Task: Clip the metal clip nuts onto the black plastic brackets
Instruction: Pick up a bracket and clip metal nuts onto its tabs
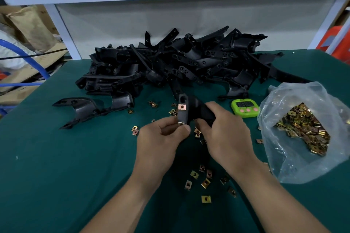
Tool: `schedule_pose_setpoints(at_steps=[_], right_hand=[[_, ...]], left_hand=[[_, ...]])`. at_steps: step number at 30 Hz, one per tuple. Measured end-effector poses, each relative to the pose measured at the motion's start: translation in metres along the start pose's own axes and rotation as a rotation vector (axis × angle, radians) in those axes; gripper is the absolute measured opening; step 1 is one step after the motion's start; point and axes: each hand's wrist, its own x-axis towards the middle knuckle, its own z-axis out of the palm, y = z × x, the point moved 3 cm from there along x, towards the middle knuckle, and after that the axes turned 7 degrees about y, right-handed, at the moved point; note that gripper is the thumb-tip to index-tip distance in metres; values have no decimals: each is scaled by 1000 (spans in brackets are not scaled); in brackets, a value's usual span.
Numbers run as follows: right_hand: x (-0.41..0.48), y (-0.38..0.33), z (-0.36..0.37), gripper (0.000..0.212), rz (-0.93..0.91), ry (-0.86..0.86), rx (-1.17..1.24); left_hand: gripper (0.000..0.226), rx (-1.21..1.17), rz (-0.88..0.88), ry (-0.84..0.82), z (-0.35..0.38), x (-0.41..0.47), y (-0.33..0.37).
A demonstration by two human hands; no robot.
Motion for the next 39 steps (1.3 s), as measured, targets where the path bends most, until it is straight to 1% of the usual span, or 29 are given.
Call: schedule_pose_setpoints(at_steps=[1,3,4,5,6,8,10,15,17,20,23,24,26,28,29,31,33,35,39], right_hand=[[0,1,1,16,24,7,26],[-1,3,3,16,70,16,67],[-1,4,4,16,78,17,75],[-1,4,5,16,81,9,83],[-2,4,6,15,81,-3,95],[-2,4,8,15,81,-27,111],[-3,3,10,15,76,-37,123],[-2,5,9,11,84,-37,210],[-1,4,9,10,78,-43,215],[-1,3,11,9,71,-75,188],[-2,3,12,13,65,-121,124],[-2,3,11,17,58,-144,112],[0,1,7,33,40,-191,115],[2,-2,-1,49,24,-231,143],[2,-4,-6,53,31,-252,171],[-1,-7,-13,51,67,-284,225],[-3,-10,-22,40,94,-273,236],[-5,-13,-36,34,165,-231,321],[-7,-20,-73,43,402,-192,677]], left_hand=[[14,69,38,-20,3,-2,1],[3,238,124,30,7,-6,4],[9,304,177,66,8,-8,5],[19,346,229,91,8,-8,5],[27,374,274,106,7,-9,5],[34,412,318,121,5,-8,6],[34,454,352,121,2,-6,6],[28,564,521,140,-2,-4,12],[26,590,539,133,-3,-3,12],[28,497,448,98,-2,-2,6],[13,389,374,28,2,-3,2],[11,368,370,16,3,-3,1],[16,351,363,36,4,0,1],[21,316,320,76,2,4,3],[22,279,289,90,0,6,6],[22,184,213,113,0,8,13],[24,73,113,144,3,9,21],[26,-88,5,152,9,8,34],[19,-326,-114,89,29,8,77]])
